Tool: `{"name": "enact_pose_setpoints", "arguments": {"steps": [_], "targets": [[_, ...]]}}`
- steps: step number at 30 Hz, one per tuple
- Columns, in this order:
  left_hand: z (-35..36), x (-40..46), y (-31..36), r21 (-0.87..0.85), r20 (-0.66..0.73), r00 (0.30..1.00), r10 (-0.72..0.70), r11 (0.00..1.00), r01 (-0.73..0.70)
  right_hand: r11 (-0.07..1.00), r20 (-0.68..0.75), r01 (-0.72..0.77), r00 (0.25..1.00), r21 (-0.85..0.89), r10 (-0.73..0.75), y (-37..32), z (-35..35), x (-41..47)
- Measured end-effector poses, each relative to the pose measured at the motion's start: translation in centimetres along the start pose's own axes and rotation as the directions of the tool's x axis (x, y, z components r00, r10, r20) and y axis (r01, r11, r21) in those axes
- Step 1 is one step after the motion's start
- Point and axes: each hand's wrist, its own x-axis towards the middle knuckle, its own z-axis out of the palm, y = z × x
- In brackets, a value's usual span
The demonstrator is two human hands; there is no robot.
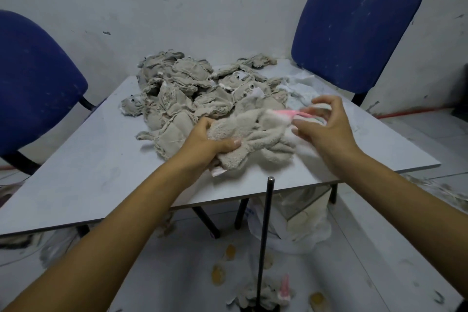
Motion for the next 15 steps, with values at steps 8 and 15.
{"name": "enact_pose_setpoints", "arguments": {"steps": [8, 15], "targets": [[1.4, -0.9, 0.2, 0.566, 0.09, 0.7, 0.708, 0.542, -0.621, 0.995, 0.385, -0.099, 0.918, -0.021, 0.1, -0.5, 2.4, -1.9], [2.7, -1.3, -0.1, 0.335, 0.279, 0.853, 0.442, 0.788, -0.517, 0.966, 0.216, -0.242, 0.952, 0.095, 0.217, 1.5, 2.7, -2.1]]}}
